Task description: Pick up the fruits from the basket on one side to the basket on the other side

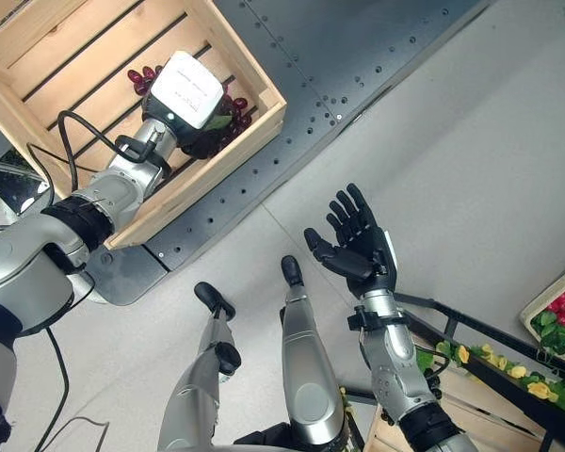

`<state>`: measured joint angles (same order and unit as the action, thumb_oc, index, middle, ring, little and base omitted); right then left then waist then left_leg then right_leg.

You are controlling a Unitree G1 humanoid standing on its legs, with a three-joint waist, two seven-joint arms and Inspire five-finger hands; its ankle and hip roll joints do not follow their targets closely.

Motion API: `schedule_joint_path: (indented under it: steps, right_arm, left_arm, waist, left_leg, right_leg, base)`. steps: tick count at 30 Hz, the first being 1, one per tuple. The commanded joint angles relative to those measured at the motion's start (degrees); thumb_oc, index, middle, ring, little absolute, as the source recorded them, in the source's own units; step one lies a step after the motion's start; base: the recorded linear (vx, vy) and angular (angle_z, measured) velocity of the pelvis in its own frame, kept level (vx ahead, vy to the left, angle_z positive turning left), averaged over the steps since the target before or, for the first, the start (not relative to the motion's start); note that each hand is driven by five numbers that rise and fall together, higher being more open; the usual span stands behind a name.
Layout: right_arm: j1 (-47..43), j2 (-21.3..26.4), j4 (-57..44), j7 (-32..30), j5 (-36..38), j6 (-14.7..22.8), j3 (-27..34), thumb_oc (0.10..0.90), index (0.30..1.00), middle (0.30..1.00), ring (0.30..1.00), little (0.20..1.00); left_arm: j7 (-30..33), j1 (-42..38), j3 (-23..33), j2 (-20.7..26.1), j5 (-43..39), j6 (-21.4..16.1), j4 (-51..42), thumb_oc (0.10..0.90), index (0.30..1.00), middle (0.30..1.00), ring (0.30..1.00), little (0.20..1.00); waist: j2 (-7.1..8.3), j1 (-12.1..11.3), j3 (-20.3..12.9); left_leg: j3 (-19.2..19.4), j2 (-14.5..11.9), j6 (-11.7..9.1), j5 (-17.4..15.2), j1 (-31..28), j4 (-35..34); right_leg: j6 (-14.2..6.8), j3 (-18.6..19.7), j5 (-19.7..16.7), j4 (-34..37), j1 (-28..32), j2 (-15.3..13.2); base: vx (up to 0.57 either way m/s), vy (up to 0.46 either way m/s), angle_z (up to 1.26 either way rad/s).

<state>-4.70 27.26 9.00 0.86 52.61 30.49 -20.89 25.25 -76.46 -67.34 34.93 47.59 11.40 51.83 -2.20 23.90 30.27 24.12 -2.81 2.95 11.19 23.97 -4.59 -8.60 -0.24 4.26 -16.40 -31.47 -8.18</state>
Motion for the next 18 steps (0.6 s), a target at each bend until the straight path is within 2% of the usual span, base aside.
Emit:
schedule_joint_path:
  steps: [1,5,10,11,15,18]
  right_arm:
    - [-0.5,0.6,-2.5,1.5,1.2,7.3,3.1,0.800,0.900,0.900,0.900,0.900]
    - [-0.1,0.6,-2.4,1.8,1.3,7.8,3.3,0.800,0.900,0.900,0.900,0.900]
    - [1.8,0.6,-3.1,3.1,1.9,9.0,3.9,0.800,0.900,0.900,0.900,0.900]
    - [2.6,0.6,-3.5,3.6,2.0,9.4,4.2,0.800,0.900,0.900,0.900,0.900]
    - [4.3,0.9,-4.7,4.6,2.4,9.5,4.6,0.800,0.900,0.900,0.900,0.900]
    - [5.0,1.1,-5.8,4.5,2.3,8.9,4.6,0.800,0.900,0.900,0.900,0.900]
  left_arm:
    - [2.4,-2.6,3.5,-1.0,-1.2,0.0,5.7,0.400,0.300,0.300,0.300,0.300]
    - [7.3,-1.8,4.9,-0.5,-6.8,-0.5,5.9,0.400,0.300,0.300,0.300,0.300]
    - [26.6,1.6,11.2,2.0,-13.9,-6.7,7.5,0.400,0.300,0.300,0.300,0.300]
    - [31.8,3.5,14.2,2.9,-14.0,-8.6,7.6,0.400,0.300,0.300,0.300,0.300]
    - [39.1,8.3,19.3,4.6,-14.0,-12.6,7.2,0.400,0.300,0.300,0.300,0.300]
    - [42.1,10.7,21.8,5.0,-13.2,-13.2,6.0,0.400,0.300,0.300,0.300,0.300]
  waist:
    - [2.24,1.9,-0.5]
    - [2.17,1.6,-0.5]
    - [2.29,0.7,-0.5]
    - [2.21,0.3,-0.5]
    - [2.17,-0.4,-1.0]
    - [2.07,-0.8,-1.9]
  left_leg:
    - [1.3,-7.8,-10.1,-5.7,-6.0,6.7]
    - [1.2,-7.7,-10.0,-5.7,-7.0,6.1]
    - [0.7,-7.8,-9.8,-5.9,-9.2,5.6]
    - [0.5,-7.7,-9.7,-6.0,-10.1,5.4]
    - [-0.2,-7.6,-9.7,-6.3,-12.0,5.0]
    - [-0.2,-7.4,-9.6,-6.2,-13.2,4.1]
  right_leg:
    - [4.0,-1.3,-8.8,8.6,2.1,4.6]
    - [4.0,-1.5,-8.8,9.0,3.0,4.6]
    - [4.3,-1.8,-8.3,9.2,5.3,4.8]
    - [4.4,-1.9,-8.0,9.1,6.1,4.9]
    - [4.5,-1.9,-7.5,9.5,8.3,5.0]
    - [4.4,-1.8,-7.5,10.3,9.5,4.9]
  base:
    - [0.00,0.000,0.00]
    - [0.00,0.000,0.00]
    - [-0.01,0.006,0.00]
    - [-0.03,0.031,0.00]
    - [-0.01,0.024,0.04]
    - [-0.01,0.045,0.01]
